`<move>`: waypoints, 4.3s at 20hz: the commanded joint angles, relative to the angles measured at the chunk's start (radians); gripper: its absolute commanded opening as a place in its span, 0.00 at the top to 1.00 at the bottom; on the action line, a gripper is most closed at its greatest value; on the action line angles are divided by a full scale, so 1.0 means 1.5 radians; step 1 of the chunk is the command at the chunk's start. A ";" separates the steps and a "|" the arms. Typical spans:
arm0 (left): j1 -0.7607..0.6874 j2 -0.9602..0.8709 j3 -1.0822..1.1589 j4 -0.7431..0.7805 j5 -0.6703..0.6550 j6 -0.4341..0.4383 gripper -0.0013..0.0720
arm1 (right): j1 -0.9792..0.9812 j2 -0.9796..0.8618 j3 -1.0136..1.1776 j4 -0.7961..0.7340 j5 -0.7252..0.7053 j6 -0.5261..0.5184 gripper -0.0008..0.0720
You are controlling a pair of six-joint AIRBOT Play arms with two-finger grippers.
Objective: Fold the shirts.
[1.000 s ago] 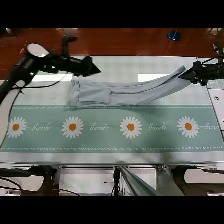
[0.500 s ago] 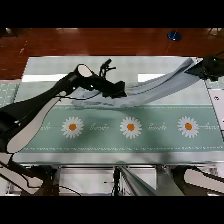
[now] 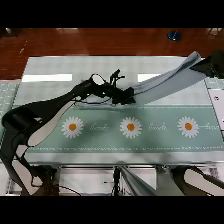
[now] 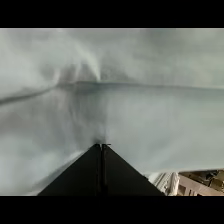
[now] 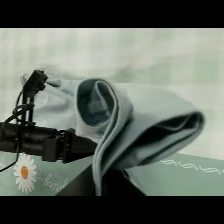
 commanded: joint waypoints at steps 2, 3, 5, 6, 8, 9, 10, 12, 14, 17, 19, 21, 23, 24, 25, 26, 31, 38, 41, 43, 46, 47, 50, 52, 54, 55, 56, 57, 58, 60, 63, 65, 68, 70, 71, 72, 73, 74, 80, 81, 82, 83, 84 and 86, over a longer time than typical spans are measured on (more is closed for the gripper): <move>-0.021 -0.060 0.080 -0.025 0.001 -0.012 0.93 | 0.001 0.028 0.001 0.024 0.002 0.006 0.97; -0.024 -0.070 0.090 -0.026 0.001 -0.016 0.93 | 0.001 0.028 0.001 0.025 0.003 0.007 0.97; -0.027 -0.077 0.094 -0.027 0.002 -0.016 0.93 | 0.001 0.028 0.001 0.024 0.003 0.009 0.97; -0.023 -0.078 0.094 -0.027 0.002 -0.016 0.93 | 0.001 0.028 0.001 0.024 0.003 0.010 0.97; -0.004 -0.075 0.100 -0.027 -0.007 -0.016 0.93 | 0.001 0.028 0.001 0.024 0.004 0.011 0.97; 0.014 -0.066 0.109 -0.027 -0.024 -0.006 0.93 | 0.001 0.028 0.001 0.024 0.005 0.015 0.97; 0.034 -0.052 0.121 -0.027 -0.043 0.010 0.93 | 0.001 0.028 0.001 0.024 0.005 0.019 0.97; 0.088 -0.002 0.150 -0.027 -0.087 0.046 0.93 | 0.008 0.028 0.001 0.024 0.004 0.027 0.97; 0.153 0.076 0.165 -0.026 -0.130 0.077 0.93 | 0.037 0.028 0.001 0.019 0.001 0.034 0.97; 0.256 0.213 0.170 0.046 -0.206 0.079 0.93 | 0.120 0.027 0.001 -0.023 -0.043 0.065 0.97; 0.323 0.298 0.170 0.100 -0.274 0.079 0.93 | 0.184 0.027 0.001 -0.051 -0.095 0.094 0.97; 0.389 0.371 0.170 0.117 -0.342 0.079 0.93 | 0.244 0.018 0.001 -0.063 -0.137 0.122 0.97; 0.448 0.434 0.170 0.117 -0.387 0.079 0.93 | 0.298 -0.006 0.001 -0.066 -0.164 0.147 0.97; 0.472 0.461 0.170 0.117 -0.401 0.080 0.93 | 0.325 -0.021 0.001 -0.066 -0.178 0.158 0.97; 0.494 0.486 0.170 0.119 -0.411 0.080 0.93 | 0.355 -0.037 0.001 -0.066 -0.199 0.169 0.97; 0.511 0.505 0.170 0.124 -0.419 0.086 0.93 | 0.382 -0.053 0.001 -0.065 -0.224 0.177 0.97; 0.546 0.541 0.170 0.202 -0.466 0.094 0.93 | 0.511 -0.141 0.001 -0.044 -0.366 0.215 0.97; 0.535 0.510 0.151 0.218 -0.465 0.095 0.93 | 0.611 -0.240 0.001 0.095 -0.548 0.201 0.97; 0.521 0.495 0.119 0.219 -0.463 0.095 0.93 | 0.645 -0.265 0.001 0.105 -0.613 0.200 0.97; 0.507 0.489 0.086 0.219 -0.463 0.109 0.93 | 0.660 -0.283 0.001 0.121 -0.648 0.200 0.86; 0.491 0.481 0.024 0.219 -0.447 0.123 0.93 | 0.667 -0.301 0.001 0.147 -0.653 0.198 0.50; 0.487 0.479 0.002 0.219 -0.437 0.132 0.93 | 0.667 -0.302 0.001 0.150 -0.651 0.197 0.43; 0.482 0.462 -0.070 0.227 -0.402 0.153 0.93 | 0.665 -0.296 0.001 0.180 -0.653 0.174 0.25; 0.479 0.440 -0.113 0.229 -0.364 0.165 0.93 | 0.655 -0.277 0.001 0.184 -0.660 0.147 0.25; 0.474 0.399 -0.132 0.229 -0.348 0.172 0.93 | 0.619 -0.243 0.001 0.173 -0.644 0.128 0.25; 0.470 0.373 -0.132 0.229 -0.348 0.178 0.90 | 0.591 -0.223 0.001 0.158 -0.616 0.126 0.25; 0.466 0.349 -0.132 0.229 -0.347 0.185 0.80 | 0.554 -0.200 0.001 0.129 -0.566 0.127 0.25; 0.466 0.326 -0.132 0.229 -0.347 0.184 0.68 | 0.512 -0.177 0.001 0.093 -0.502 0.128 0.25; 0.466 0.301 -0.132 0.229 -0.347 0.185 0.63 | 0.470 -0.156 0.001 0.054 -0.436 0.130 0.25; 0.466 0.259 -0.132 0.229 -0.347 0.197 0.61 | 0.380 -0.116 0.001 -0.048 -0.302 0.155 0.25; 0.461 0.220 -0.132 0.229 -0.332 0.231 0.61 | 0.254 -0.093 0.001 -0.223 -0.115 0.168 0.25; 0.458 0.215 -0.133 0.228 -0.299 0.235 0.61 | 0.193 -0.102 0.000 -0.315 -0.031 0.164 0.25; 0.453 0.216 -0.132 0.228 -0.272 0.249 0.61 | 0.139 -0.135 0.000 -0.317 -0.011 0.129 0.26; 0.453 0.216 -0.133 0.228 -0.270 0.249 0.61 | 0.130 -0.174 -0.003 -0.308 -0.013 0.128 0.26; 0.453 0.216 -0.133 0.228 -0.272 0.249 0.60 | 0.130 -0.194 -0.012 -0.298 -0.012 0.127 0.26; 0.453 0.217 -0.133 0.228 -0.273 0.249 0.60 | 0.131 -0.214 -0.029 -0.270 -0.011 0.119 0.26; 0.453 0.217 -0.133 0.228 -0.273 0.249 0.60 | 0.134 -0.234 -0.056 -0.215 -0.017 0.097 0.24; 0.453 0.217 -0.132 0.228 -0.277 0.248 0.60 | 0.139 -0.253 -0.087 -0.152 -0.032 0.068 0.21; 0.453 0.217 -0.133 0.228 -0.314 0.249 0.60 | 0.188 -0.272 -0.184 -0.027 -0.204 0.033 0.16; 0.453 0.217 -0.132 0.228 -0.314 0.249 0.60 | 0.196 -0.273 -0.184 -0.013 -0.221 0.032 0.15; 0.453 0.217 -0.133 0.228 -0.314 0.249 0.60 | 0.206 -0.277 -0.184 0.005 -0.240 0.030 0.15; 0.453 0.217 -0.133 0.228 -0.314 0.249 0.60 | 0.215 -0.283 -0.184 0.024 -0.257 0.029 0.15; 0.453 0.217 -0.133 0.228 -0.317 0.249 0.60 | 0.226 -0.292 -0.184 0.048 -0.272 0.027 0.15; 0.453 0.217 -0.133 0.228 -0.326 0.249 0.60 | 0.246 -0.314 -0.184 0.099 -0.291 0.014 0.15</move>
